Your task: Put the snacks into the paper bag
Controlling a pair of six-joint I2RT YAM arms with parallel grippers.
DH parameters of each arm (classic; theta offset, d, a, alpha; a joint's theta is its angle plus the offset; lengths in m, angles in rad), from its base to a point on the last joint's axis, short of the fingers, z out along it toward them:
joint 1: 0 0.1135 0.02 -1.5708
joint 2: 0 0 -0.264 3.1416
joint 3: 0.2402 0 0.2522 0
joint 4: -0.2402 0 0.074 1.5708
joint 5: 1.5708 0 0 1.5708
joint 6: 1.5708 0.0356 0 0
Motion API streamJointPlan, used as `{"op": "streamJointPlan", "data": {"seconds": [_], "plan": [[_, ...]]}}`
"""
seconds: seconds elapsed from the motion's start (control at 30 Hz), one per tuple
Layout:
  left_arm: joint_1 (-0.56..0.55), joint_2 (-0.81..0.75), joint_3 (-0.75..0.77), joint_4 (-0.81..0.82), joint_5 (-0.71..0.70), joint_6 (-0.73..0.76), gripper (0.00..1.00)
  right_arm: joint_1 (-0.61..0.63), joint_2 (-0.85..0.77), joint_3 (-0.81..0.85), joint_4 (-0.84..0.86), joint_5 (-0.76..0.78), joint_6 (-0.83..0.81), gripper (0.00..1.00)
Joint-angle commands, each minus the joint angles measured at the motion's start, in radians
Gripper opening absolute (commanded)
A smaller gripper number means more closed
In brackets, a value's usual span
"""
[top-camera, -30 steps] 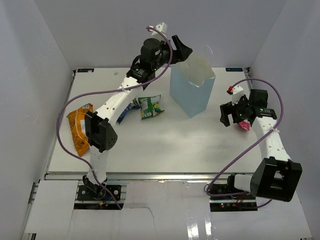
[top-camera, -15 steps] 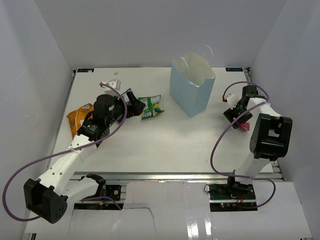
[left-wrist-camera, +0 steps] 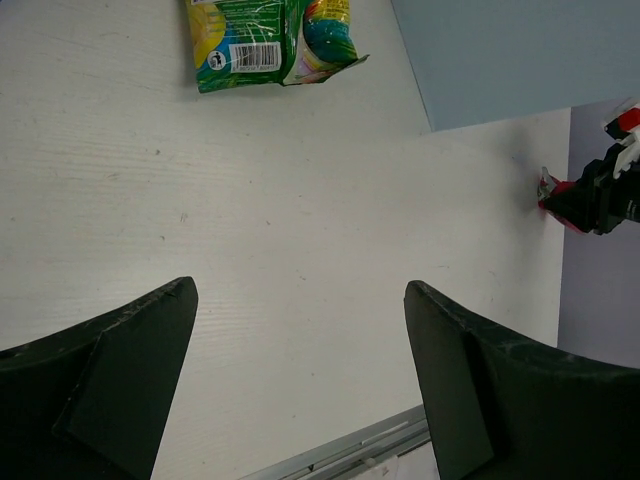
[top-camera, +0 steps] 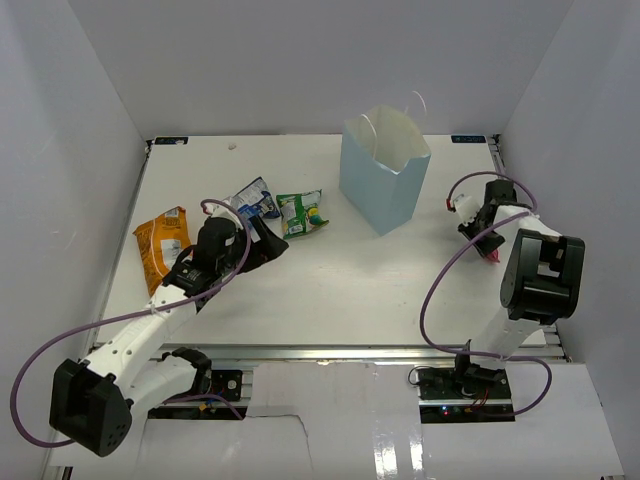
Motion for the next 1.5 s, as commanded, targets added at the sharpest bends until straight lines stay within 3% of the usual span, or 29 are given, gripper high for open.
{"op": "streamJointPlan", "data": {"seconds": [0.0, 0.2, 0.3, 0.43, 0.57, 0.7, 0.77, 0.9, 1.0, 1.2, 1.27, 1.37, 1.4, 1.47], "plan": [[0.002, -0.006, 0.005, 0.031, 0.031, -0.028, 0.95, -0.014, -0.068, -0.058, -0.013, -0.063, 0.016, 0.2], [0.002, 0.0, -0.025, 0.061, 0.051, -0.045, 0.94, -0.058, -0.242, -0.012, -0.145, -0.342, 0.093, 0.09], [0.002, 0.011, -0.023, 0.069, 0.057, -0.042, 0.94, -0.064, -0.321, 0.071, -0.201, -0.574, 0.178, 0.08], [0.002, 0.028, -0.012, 0.073, 0.065, -0.03, 0.94, -0.063, -0.389, 0.223, -0.196, -0.771, 0.309, 0.08], [0.002, 0.039, -0.011, 0.084, 0.069, -0.024, 0.94, -0.048, -0.4, 0.443, -0.127, -0.934, 0.459, 0.08], [0.002, 0.049, -0.015, 0.095, 0.078, -0.031, 0.94, 0.023, -0.369, 0.58, 0.056, -1.049, 0.665, 0.08], [0.002, 0.053, -0.014, 0.1, 0.083, -0.033, 0.94, 0.07, -0.348, 0.635, 0.107, -1.042, 0.749, 0.08], [0.002, 0.056, -0.003, 0.095, 0.086, -0.033, 0.93, 0.254, -0.251, 0.715, 0.118, -0.892, 0.74, 0.08], [0.002, 0.05, 0.001, 0.083, 0.08, -0.032, 0.93, 0.32, -0.195, 0.735, 0.151, -0.728, 0.73, 0.08], [0.002, 0.028, -0.003, 0.066, 0.069, -0.048, 0.93, 0.353, -0.072, 0.787, 0.163, -0.562, 0.667, 0.09], [0.002, 0.026, -0.003, 0.066, 0.068, -0.057, 0.93, 0.364, -0.05, 0.786, 0.151, -0.548, 0.645, 0.15], [0.002, 0.043, 0.011, 0.066, 0.069, -0.059, 0.93, 0.374, -0.036, 0.757, 0.138, -0.551, 0.625, 0.31], [0.002, 0.049, 0.017, 0.066, 0.069, -0.061, 0.93, 0.376, -0.039, 0.751, 0.138, -0.546, 0.622, 0.42], [0.002, 0.075, 0.037, 0.066, 0.075, -0.059, 0.93, 0.376, -0.044, 0.742, 0.137, -0.543, 0.624, 0.5]]}}
